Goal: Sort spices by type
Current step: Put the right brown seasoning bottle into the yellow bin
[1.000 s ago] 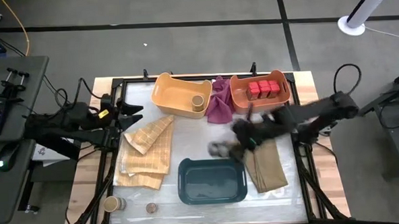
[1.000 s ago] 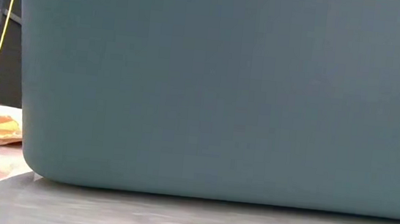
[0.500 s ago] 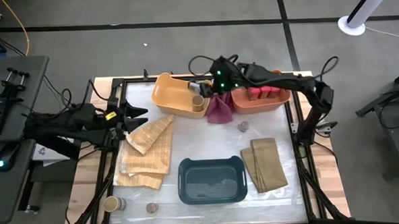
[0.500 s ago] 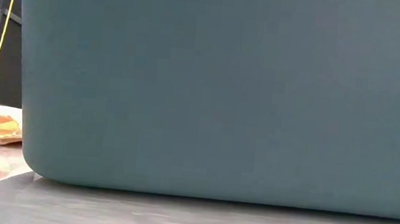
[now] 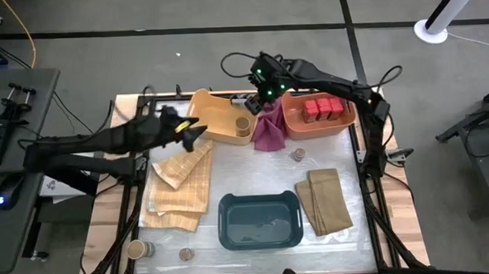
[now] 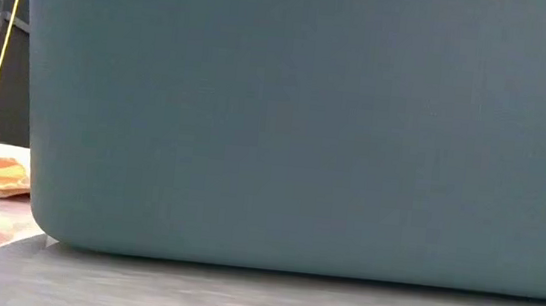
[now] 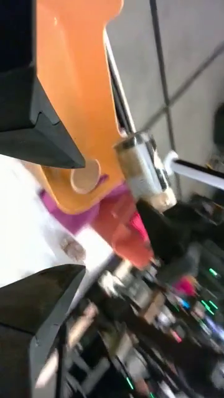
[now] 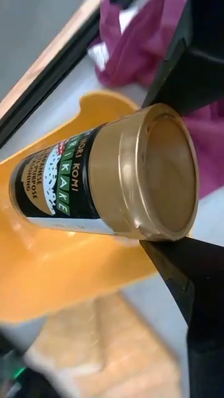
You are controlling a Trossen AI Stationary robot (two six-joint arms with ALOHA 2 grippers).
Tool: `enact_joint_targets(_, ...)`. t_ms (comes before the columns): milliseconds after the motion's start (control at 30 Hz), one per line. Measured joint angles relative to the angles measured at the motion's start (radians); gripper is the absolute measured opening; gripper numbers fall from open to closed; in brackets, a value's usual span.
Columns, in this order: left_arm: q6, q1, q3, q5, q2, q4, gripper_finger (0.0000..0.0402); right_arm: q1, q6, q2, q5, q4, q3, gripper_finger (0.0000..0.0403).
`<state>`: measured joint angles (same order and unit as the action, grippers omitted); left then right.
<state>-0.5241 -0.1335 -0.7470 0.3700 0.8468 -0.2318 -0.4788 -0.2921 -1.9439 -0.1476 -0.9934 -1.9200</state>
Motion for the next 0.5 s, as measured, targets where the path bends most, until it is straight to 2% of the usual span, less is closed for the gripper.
enact_joint_targets(133,0.132,-0.126,-0.166,-0.078,0.146,-0.145,0.0249,0.001,0.077,-0.087,0.035,-0.147,-0.137,0.0279)
enact_joint_targets(300,0.430,-0.271,-0.339,-0.202,0.323,-0.272,0.0249,0.029,0.104,-0.165,0.080,-0.212,-0.212,0.0279)
enact_joint_targets(500,0.716,-0.363,-0.389,-0.221,0.477,-0.246,0.0249,0.054,0.066,-0.171,0.127,-0.218,-0.210,0.0279)
